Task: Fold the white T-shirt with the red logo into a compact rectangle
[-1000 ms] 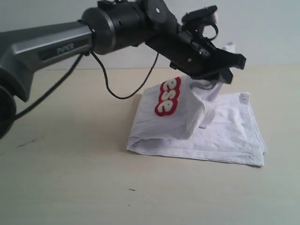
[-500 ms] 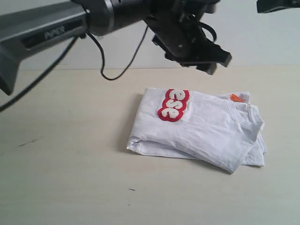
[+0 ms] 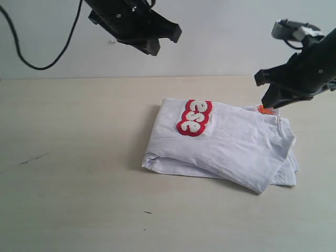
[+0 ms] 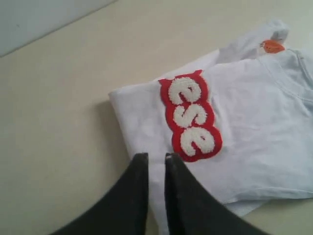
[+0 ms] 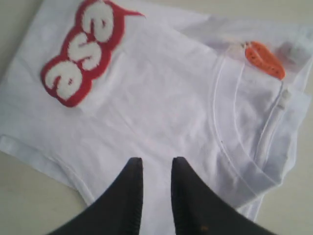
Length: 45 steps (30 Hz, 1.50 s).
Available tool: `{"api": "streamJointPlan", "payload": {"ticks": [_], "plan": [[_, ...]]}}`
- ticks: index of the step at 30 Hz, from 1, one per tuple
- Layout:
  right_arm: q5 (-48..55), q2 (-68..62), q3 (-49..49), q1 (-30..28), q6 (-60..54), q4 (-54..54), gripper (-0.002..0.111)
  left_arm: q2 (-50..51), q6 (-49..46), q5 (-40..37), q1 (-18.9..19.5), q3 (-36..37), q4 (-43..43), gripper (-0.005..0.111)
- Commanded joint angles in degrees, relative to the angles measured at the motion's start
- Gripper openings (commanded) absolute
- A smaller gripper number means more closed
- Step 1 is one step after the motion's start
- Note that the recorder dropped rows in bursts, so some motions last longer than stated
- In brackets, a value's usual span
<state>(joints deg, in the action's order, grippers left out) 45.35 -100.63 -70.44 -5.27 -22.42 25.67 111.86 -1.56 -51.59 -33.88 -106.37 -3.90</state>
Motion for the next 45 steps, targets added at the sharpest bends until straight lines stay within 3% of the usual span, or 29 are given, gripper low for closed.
{"api": "streamJointPlan", "payload": {"ticks": [1, 3, 6, 11, 16, 23, 27, 34, 45], "plan": [[-2.56, -4.63, 0.38, -0.18, 5.63, -5.89, 0.02, -6.49, -1.2, 6.44, 2.32, 8.99, 0.2, 0.008], [-3.6, -6.42, 0.38, -0.18, 12.53, -12.61, 0.022, -8.65, -1.35, 8.16, 3.32, 12.57, 0.2, 0.008], [-3.86, -8.62, 0.38, -0.18, 21.59, -20.43, 0.032, -11.63, -2.5, 11.22, 4.79, 18.36, 0.2, 0.008], [-3.87, -11.23, 0.38, -0.51, 22.94, -23.14, 0.047, -13.42, -2.95, 14.85, 6.64, 23.45, 0.1, 0.008], [-4.64, -13.64, 0.38, -3.57, 23.58, -20.77, 0.047, -13.42, -2.84, 13.61, 6.75, 23.77, 0.1, 0.008], [-6.38, -16.52, 0.38, -4.14, 14.14, -11.04, 0.047, -13.42, -2.84, 14.23, 6.75, 23.77, 0.1, 0.008], [-8.25, -17.04, 0.38, -4.14, 12.77, -10.47, 0.037, -13.42, -2.84, 14.23, 6.75, 23.77, 0.1, 0.008], [-11.01, -16.03, 0.38, -4.14, 10.41, -11.31, 0.0, -13.42, -2.84, 15.22, 6.75, 23.77, 0.1, 0.008], [-19.94, -9.55, 0.38, -4.04, 5.9, -10.7, 0.0, -13.31, -2.95, 19.25, 6.75, 23.77, 0.1, 0.008]]}}
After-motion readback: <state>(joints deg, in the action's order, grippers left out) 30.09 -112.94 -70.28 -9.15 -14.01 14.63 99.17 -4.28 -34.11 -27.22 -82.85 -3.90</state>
